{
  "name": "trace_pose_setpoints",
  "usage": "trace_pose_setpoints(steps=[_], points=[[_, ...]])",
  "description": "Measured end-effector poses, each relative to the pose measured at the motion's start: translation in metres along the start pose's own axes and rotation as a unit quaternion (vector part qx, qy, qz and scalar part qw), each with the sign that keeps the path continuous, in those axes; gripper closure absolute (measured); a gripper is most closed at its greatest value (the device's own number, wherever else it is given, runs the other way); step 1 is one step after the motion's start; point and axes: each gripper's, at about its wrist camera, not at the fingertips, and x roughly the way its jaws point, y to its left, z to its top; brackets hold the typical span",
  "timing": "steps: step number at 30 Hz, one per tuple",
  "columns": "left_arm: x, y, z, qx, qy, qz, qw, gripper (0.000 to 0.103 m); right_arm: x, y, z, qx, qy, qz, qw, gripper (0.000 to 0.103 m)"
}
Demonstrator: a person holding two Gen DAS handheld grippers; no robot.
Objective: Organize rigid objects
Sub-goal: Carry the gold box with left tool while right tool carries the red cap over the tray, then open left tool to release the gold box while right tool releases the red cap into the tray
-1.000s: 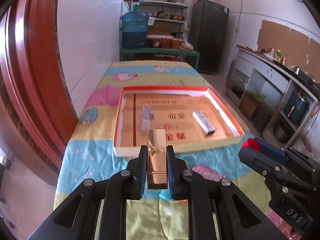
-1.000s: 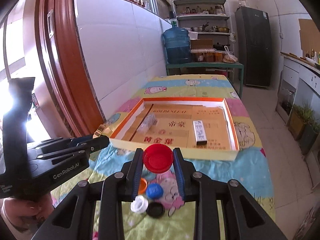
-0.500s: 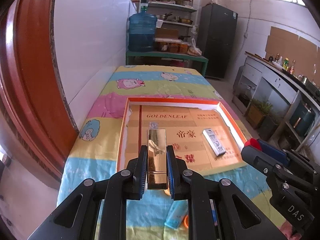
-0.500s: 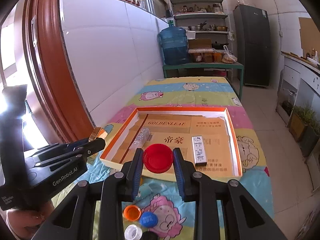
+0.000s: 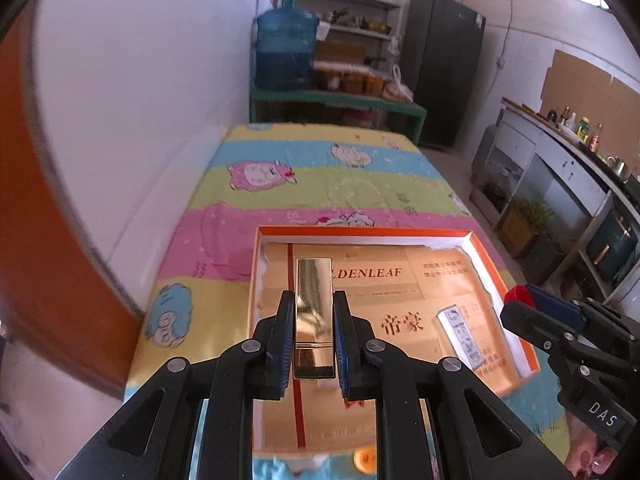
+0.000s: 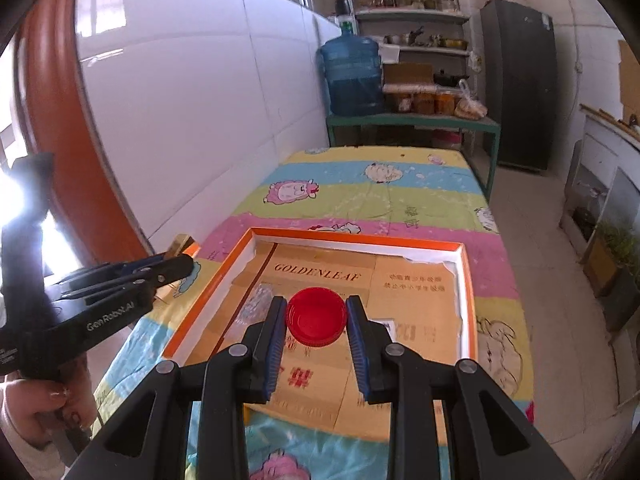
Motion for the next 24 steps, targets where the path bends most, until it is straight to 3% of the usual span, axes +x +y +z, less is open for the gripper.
trace_pose_setpoints(steps=[4,11,24], points=[[0.039,0.007,0.019,-0.007,0.040,-0.010,0.9991,0.085,0.028,-0.009,0.013,0.005,0.028,0.000,1.000,0.073],[0.089,0.017,0.031,-0.006,0.085,0.009,0.9963,0.085,0.077,-0.027,0.023,0.043,0.078,-0.001,0.996,0.073],[0.131,0.014,0.018,0.005,0.123,0.027,0.9921,0.085,0.127,-0.031,0.009,0.053,0.133,-0.022,0.989,0.073]])
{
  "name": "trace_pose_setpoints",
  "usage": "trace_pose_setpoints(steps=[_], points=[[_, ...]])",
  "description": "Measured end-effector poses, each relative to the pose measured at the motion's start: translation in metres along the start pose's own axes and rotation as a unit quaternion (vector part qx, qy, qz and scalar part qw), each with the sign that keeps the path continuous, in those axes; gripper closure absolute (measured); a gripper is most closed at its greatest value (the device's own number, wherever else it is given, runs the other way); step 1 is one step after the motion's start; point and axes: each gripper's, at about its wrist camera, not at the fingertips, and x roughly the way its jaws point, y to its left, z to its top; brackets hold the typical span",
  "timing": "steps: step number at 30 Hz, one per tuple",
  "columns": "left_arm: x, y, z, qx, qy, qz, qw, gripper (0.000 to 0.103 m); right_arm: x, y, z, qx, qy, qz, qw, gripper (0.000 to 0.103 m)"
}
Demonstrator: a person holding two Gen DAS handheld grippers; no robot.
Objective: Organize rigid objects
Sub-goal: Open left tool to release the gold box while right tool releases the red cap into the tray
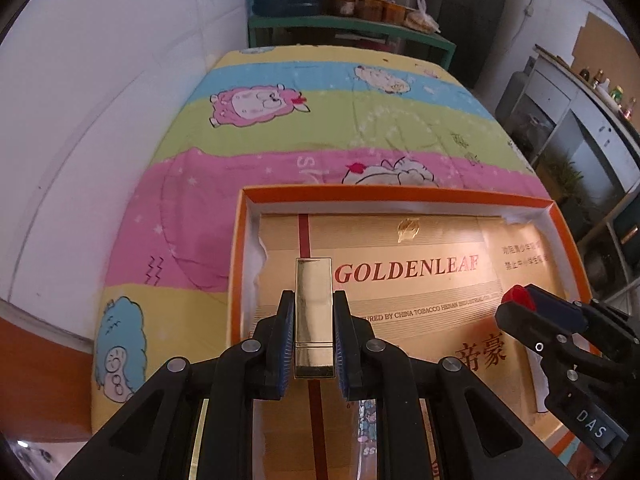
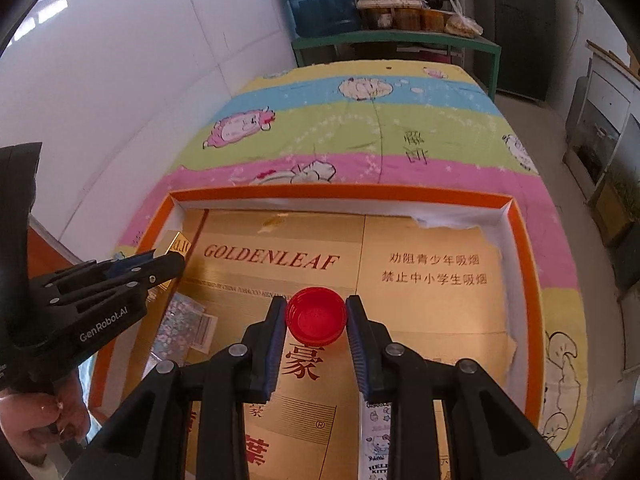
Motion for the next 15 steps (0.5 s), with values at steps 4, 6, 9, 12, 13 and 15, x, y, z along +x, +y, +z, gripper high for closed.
trace_pose_setpoints(steps=[4,6,9,12,13,15], points=[[0.007,-0.004,-0.003,0.006,0.003,0.003,1.0000,0.085,0.005,-0.002,-0.003,0.003,0.005,0.000,1.000,0.073],[0.007,-0.005,-0.003,0.007,0.001,0.005,1.0000,0.085,0.008,-0.002,-0.004,0.003,0.009,-0.002,1.000,0.073],[0.007,-0.003,-0.003,0.006,-0.001,0.000,1.0000,0.084,0.012,-0.004,-0.006,0.008,0.012,-0.001,1.000,0.073],[0.005,-0.001,-0.005,0.003,-0.005,-0.008,1.0000,0.080,0.012,-0.007,-0.007,0.015,0.011,0.007,1.000,0.072],[0.005,0.000,-0.005,-0.001,-0.005,-0.011,0.9999,0.075,0.012,-0.008,-0.008,0.018,0.012,0.009,1.000,0.072],[0.003,0.003,-0.005,-0.011,-0.001,-0.019,0.9997,0.071,0.010,-0.009,-0.008,0.021,0.010,0.011,1.000,0.072]])
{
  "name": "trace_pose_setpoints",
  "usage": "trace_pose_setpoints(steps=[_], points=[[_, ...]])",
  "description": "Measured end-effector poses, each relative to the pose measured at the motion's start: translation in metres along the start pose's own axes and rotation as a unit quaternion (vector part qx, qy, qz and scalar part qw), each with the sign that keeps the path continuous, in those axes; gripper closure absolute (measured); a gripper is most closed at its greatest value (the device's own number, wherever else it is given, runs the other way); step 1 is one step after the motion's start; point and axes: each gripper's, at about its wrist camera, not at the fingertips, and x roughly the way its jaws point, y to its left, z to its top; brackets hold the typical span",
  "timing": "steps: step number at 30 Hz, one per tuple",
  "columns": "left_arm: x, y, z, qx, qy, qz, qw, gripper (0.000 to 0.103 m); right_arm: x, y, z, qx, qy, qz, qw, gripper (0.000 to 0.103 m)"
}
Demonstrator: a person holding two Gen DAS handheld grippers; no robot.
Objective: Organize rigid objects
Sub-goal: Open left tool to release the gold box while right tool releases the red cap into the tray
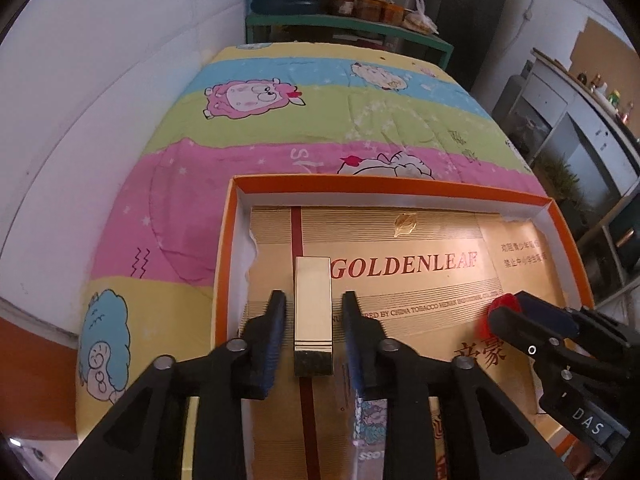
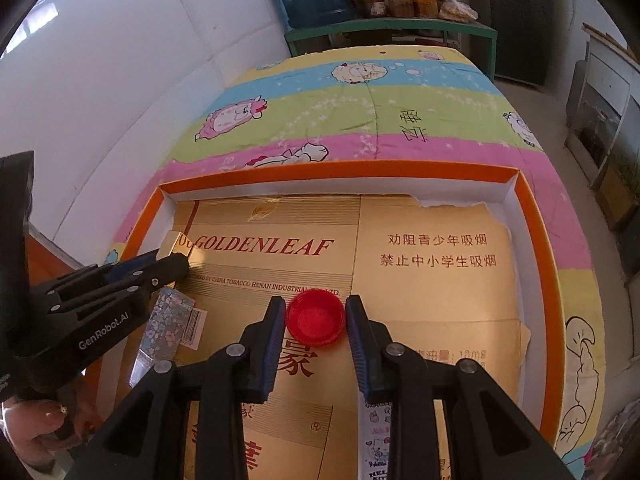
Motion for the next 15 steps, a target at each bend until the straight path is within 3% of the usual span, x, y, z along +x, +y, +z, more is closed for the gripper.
trace_pose_setpoints(steps=[3,15], points=[[-0.006,0.001,0.000,-0.013,-0.004,-0.011,0.9998,0.065,-0.005,-0.002,-0.002,0.004,-0.004,-0.004,1.000,0.072],[-0.052,-0.003,-0.011,-0.019,-0.045,-0.022,0.9986,0.065,-0.040,0.001,-0.011,0.013,-0.030,0.004,0.999,0.071]])
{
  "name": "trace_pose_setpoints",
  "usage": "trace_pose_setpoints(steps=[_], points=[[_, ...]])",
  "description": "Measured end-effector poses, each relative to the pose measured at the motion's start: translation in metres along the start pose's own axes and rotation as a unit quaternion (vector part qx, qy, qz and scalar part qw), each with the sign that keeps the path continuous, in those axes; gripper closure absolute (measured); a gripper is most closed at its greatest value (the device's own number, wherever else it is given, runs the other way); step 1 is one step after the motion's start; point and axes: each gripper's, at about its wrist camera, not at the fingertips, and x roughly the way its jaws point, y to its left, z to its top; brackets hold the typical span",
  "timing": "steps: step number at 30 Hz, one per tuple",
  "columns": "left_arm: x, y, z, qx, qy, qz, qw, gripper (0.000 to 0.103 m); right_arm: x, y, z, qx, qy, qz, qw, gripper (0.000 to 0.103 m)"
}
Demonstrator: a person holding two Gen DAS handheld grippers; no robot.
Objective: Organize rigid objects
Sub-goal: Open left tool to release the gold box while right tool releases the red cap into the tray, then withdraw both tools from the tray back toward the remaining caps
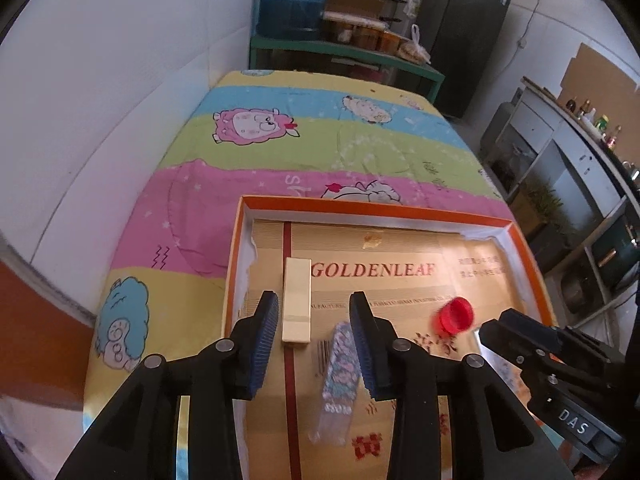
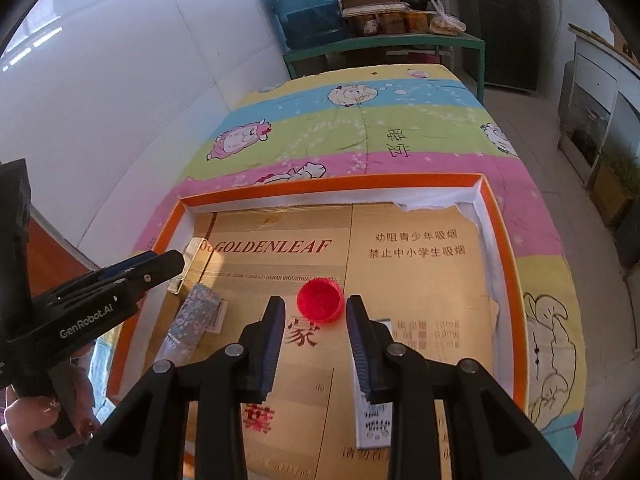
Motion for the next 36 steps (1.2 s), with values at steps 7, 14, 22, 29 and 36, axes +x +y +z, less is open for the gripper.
trace_pose_setpoints(steps=[7,14,22,29,36], points=[[-0.035,0.005,-0.019,-0.015,-0.012,-0.028,0.9994,0.065,-0.027,0.003,-0.016,0.009,-0.009,-0.004,1.000,0.071],[-0.076,0.003,-0.047,-0.001,-0.040,-0.043,0.9983,0.065,-0.056,0.008,-0.042,0.021,-0.028,-0.034,0.999,0.071],[-0.117,0.011,-0.080,-0.006,-0.063,-0.059,0.9962,0.065,-0.088,0.023,-0.074,0.006,-0.051,-0.051,0.997,0.071],[-0.137,0.009,-0.105,0.023,-0.072,-0.040,0.9963,0.065,-0.112,0.040,-0.098,-0.021,-0.069,-0.064,0.995,0.071],[-0.153,0.010,-0.130,0.031,-0.080,-0.030,0.9958,0.065,-0.128,0.045,-0.126,-0.021,-0.077,-0.054,0.995,0.071]])
